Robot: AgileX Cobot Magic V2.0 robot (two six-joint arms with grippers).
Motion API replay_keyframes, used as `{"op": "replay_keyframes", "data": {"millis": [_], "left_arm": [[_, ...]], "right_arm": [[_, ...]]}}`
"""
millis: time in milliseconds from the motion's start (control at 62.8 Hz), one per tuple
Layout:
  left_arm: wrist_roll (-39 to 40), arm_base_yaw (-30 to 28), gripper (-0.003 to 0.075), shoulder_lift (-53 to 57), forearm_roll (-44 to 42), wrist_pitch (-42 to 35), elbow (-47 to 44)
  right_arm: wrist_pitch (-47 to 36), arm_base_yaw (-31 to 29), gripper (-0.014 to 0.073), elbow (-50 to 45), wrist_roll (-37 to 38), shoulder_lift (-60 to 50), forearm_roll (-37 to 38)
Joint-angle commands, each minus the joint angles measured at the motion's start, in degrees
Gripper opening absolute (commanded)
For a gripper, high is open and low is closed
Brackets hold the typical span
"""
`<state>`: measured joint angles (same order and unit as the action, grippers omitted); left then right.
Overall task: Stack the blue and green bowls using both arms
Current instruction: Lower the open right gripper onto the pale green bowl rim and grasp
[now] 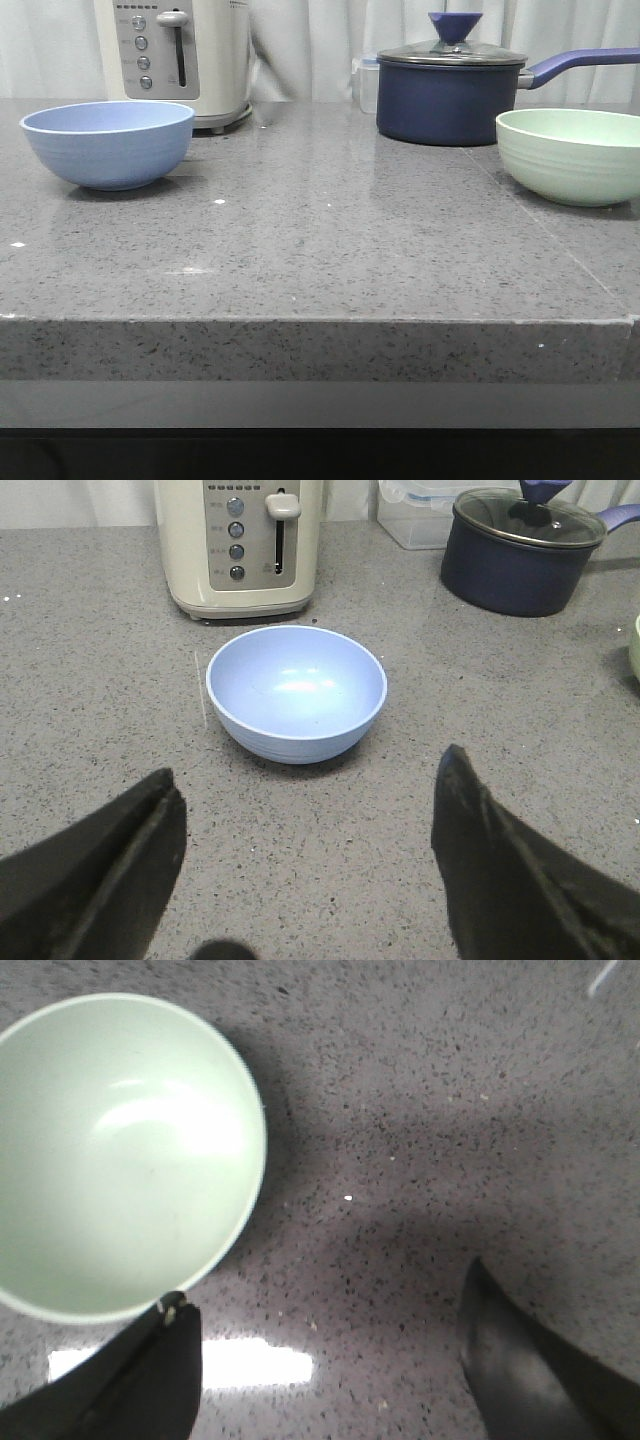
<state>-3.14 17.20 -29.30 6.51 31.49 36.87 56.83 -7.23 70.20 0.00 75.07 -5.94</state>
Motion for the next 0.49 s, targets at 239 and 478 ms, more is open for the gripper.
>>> {"op": "replay_keyframes", "data": {"millis": [239, 478], "left_arm": [[-0.1, 0.5, 0.0512, -0.5, 0.8, -4.3, 2.0], [-0.1, 0.5, 0.0512, -0.5, 0.8, -4.3, 2.0]], "right_arm": [[-1.9, -2.5, 0.0542, 7.3, -10.9, 11.5, -14.5], [-4.0, -2.5, 0.0534, 8.5, -13.6, 17.2, -19.1]]}}
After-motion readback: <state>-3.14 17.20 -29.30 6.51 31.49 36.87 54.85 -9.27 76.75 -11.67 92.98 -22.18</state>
